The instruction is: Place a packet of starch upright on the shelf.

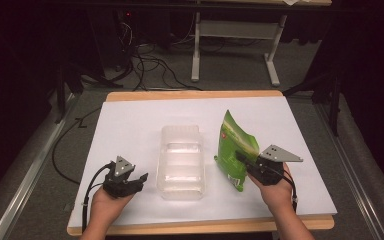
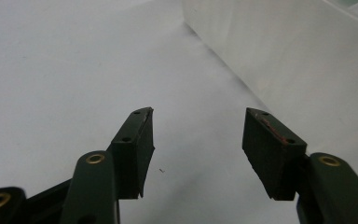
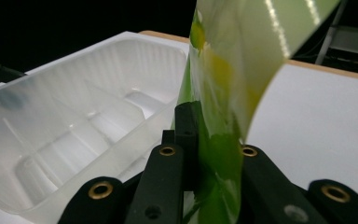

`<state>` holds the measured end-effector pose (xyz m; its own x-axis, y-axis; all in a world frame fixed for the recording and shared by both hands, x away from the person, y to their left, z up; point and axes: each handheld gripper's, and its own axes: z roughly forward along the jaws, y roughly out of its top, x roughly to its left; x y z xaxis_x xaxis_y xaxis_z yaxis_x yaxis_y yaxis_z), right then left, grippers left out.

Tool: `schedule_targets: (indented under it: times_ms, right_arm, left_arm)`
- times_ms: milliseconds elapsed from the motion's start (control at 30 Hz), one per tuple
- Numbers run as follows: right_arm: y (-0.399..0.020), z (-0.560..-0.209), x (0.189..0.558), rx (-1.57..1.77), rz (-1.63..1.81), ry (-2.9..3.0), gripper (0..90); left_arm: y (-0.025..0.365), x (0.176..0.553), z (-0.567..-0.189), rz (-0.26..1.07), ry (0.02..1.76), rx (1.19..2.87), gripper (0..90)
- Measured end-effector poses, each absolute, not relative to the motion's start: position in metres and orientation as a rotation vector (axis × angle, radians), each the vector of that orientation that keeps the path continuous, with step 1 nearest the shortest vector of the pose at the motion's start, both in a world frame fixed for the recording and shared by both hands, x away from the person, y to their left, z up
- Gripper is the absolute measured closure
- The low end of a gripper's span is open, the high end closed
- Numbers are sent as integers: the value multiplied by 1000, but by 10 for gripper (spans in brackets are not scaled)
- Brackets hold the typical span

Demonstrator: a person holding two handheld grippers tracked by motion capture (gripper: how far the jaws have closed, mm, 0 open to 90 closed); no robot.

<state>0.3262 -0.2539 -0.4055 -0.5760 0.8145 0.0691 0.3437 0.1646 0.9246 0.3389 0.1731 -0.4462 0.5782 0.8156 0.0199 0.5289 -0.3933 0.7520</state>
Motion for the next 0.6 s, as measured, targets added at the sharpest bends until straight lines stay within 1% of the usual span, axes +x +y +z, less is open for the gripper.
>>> schedule_targets:
  times_ms: [333,600]
  right_arm:
    - [-264,-385,320,1015,1514,1983,866]
    - [-250,-365,323,912,1621,2006,867]
  left_arm:
    - [173,339,-445,489,1063,2066,437]
    - [174,338,-445,490,1063,2059,437]
